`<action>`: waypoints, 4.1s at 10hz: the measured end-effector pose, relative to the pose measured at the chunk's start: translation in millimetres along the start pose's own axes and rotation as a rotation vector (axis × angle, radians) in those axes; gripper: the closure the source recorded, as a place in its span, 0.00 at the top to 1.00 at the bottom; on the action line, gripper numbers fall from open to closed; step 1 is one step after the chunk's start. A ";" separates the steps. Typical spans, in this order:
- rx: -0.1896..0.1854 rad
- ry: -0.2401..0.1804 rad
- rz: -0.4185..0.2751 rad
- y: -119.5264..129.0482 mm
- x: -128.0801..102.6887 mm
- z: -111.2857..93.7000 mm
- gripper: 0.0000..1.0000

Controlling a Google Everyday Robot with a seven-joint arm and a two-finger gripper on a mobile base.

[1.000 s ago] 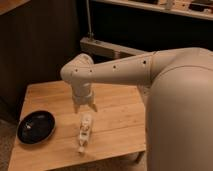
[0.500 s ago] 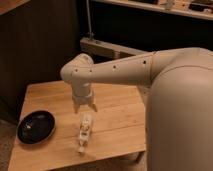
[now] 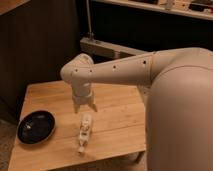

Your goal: Place the bottle in the ceramic bowl

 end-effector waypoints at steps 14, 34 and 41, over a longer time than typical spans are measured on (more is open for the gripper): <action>-0.006 -0.015 0.012 0.8 -1.6 -3.7 0.65; -0.181 -0.039 0.155 15.2 5.9 131.4 0.65; -0.216 0.030 0.140 28.2 6.0 139.1 0.24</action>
